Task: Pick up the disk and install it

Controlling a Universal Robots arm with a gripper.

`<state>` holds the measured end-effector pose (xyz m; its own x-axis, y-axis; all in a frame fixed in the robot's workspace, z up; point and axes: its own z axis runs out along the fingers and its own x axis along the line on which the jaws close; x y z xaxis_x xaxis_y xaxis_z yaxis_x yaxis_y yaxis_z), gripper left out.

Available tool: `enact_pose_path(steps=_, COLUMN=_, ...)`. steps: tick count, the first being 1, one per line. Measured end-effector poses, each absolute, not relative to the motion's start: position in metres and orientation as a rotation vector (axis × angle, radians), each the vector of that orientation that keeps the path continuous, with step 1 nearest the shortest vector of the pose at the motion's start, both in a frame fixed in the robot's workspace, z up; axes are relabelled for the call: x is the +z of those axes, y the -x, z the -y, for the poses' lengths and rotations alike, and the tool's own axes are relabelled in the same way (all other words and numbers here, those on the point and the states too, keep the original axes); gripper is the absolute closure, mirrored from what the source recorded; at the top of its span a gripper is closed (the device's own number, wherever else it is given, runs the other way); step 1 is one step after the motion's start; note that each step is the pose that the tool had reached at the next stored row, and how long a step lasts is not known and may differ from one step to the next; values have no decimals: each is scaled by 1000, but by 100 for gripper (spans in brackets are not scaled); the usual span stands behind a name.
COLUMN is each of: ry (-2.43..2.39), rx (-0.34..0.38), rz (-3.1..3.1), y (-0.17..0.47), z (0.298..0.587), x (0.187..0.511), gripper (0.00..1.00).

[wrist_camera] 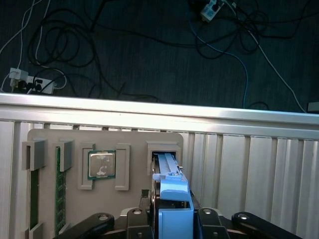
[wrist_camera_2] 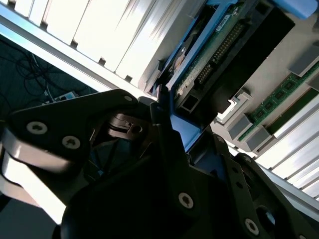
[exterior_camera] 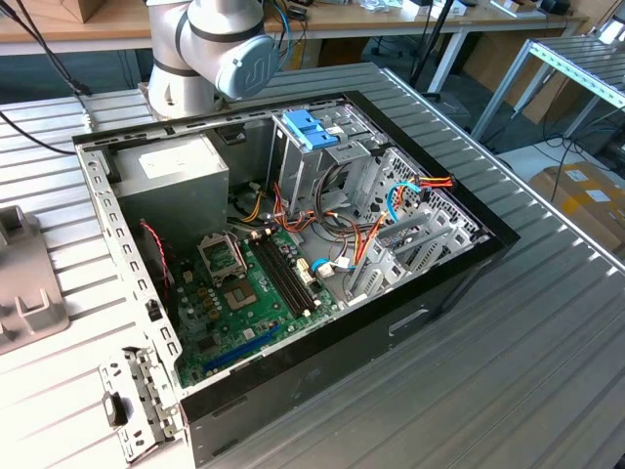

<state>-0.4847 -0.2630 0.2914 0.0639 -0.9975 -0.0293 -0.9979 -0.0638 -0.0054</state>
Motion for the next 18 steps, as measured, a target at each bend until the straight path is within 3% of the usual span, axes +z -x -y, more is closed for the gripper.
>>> enact_pose_path(steps=18, ry=2274, rx=28, rz=-2133, y=485, z=263, x=299, gripper=63)
